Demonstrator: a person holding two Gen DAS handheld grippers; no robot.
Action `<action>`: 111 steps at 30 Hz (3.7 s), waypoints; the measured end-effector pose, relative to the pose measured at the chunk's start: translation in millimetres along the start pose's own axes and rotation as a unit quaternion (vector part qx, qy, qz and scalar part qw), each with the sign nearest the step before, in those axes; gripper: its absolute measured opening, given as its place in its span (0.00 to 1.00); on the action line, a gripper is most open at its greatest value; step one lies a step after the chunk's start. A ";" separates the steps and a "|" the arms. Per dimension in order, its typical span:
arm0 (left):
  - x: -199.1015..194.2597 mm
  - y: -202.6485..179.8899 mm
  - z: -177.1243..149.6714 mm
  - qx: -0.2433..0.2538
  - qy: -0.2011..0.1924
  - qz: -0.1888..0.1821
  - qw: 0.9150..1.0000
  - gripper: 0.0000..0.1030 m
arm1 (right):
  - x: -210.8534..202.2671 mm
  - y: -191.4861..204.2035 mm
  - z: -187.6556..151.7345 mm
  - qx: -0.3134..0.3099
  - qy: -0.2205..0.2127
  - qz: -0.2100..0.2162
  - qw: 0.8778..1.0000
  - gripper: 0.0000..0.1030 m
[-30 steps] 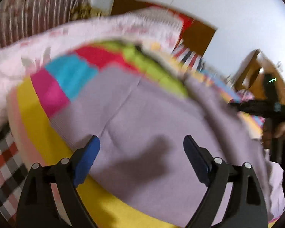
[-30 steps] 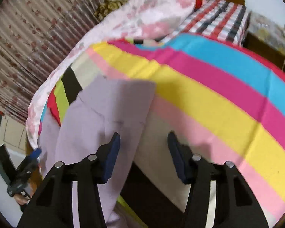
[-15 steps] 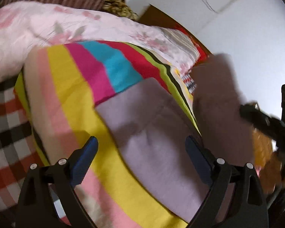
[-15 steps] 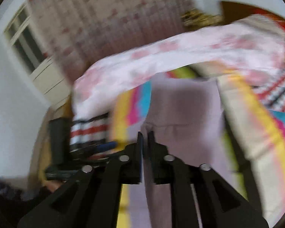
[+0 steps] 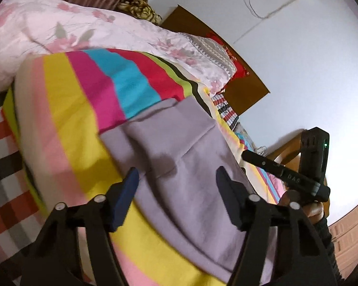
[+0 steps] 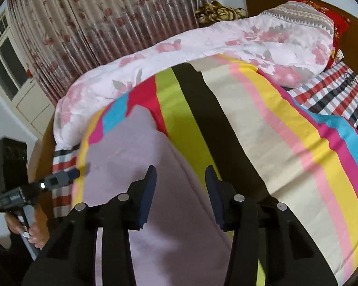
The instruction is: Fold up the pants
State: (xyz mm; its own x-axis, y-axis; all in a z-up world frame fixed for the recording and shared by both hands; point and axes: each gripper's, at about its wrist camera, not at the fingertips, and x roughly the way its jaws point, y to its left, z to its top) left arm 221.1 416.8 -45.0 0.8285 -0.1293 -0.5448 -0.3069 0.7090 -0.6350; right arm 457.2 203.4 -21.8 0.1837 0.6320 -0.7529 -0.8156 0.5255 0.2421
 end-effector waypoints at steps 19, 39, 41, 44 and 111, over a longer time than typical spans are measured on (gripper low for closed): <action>5.5 -16.9 -3.5 0.042 -0.033 0.052 0.997 0.09 | 21.5 44.3 14.2 -0.124 -0.001 0.012 0.992 0.05; 3.5 19.0 2.3 0.019 0.014 0.094 0.995 0.14 | -15.4 71.2 -9.3 -0.087 -0.001 -0.050 0.995 0.49; 6.0 17.3 1.2 0.035 0.017 0.099 0.994 0.14 | -48.2 84.0 -39.0 -0.097 -0.002 -0.064 0.993 0.49; 13.5 22.8 1.3 0.035 0.022 0.097 0.994 0.16 | -74.1 104.1 -95.4 -0.089 0.013 -0.068 0.994 0.49; 185.3 -460.5 -344.0 0.509 0.193 -0.008 0.839 0.98 | -394.4 -0.7 -524.0 0.329 -0.075 -0.417 0.844 0.85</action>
State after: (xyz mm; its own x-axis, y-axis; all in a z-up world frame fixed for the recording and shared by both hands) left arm 354.8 -172.1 -42.0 0.5554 -0.2207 -0.8018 0.4253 0.9039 0.0458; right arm 97.8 -344.6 -45.7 0.6503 -0.0750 -0.7560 0.1038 0.9946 -0.0093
